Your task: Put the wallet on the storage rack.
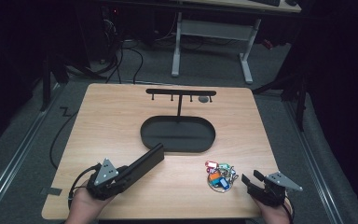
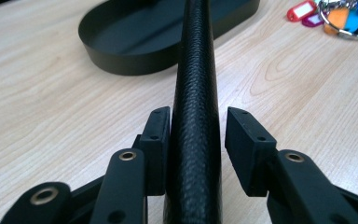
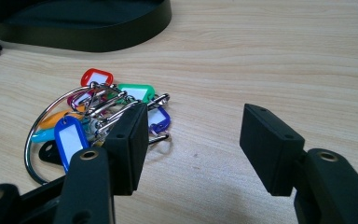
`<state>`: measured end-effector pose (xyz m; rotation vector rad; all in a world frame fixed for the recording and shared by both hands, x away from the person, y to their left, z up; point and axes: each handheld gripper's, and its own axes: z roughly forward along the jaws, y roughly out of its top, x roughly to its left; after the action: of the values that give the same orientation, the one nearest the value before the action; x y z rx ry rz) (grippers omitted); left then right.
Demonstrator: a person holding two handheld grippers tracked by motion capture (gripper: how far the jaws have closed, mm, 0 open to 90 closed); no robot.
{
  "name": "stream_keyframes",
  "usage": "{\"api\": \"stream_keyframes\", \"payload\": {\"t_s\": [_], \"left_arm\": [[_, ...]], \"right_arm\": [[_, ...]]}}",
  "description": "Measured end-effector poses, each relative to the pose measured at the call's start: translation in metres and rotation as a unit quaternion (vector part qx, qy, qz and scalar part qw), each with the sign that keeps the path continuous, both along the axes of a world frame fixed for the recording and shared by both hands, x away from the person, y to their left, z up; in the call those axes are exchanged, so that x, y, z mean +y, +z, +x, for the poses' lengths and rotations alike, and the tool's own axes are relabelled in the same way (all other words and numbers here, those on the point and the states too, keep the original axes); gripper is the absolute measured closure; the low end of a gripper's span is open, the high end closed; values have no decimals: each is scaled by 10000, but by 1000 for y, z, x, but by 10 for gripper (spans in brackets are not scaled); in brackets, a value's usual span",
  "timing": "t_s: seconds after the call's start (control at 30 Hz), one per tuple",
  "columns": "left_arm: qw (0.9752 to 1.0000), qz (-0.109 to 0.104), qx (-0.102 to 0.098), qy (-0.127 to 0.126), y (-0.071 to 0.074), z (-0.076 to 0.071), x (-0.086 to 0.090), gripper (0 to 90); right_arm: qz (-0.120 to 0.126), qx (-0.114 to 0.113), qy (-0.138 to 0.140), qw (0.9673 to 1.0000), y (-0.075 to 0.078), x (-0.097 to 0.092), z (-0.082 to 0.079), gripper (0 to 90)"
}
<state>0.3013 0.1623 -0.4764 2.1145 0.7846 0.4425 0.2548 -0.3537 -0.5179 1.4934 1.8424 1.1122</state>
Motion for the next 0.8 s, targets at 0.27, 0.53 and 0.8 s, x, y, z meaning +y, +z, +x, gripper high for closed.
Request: {"api": "stream_keyframes", "payload": {"t_s": [0.27,0.53,0.8], "left_arm": [[9966,723,330,-231,16,7,-13,621],[9906,1086,779,-286,31,19,-20,644],[9812,1591,1033,-355,39,28,-32,655]], "right_arm": [[33,-30,62,10000,1,0,0,424],[72,-44,65,9999,3,-1,-1,424],[81,-50,65,9999,4,-2,-2,425]]}}
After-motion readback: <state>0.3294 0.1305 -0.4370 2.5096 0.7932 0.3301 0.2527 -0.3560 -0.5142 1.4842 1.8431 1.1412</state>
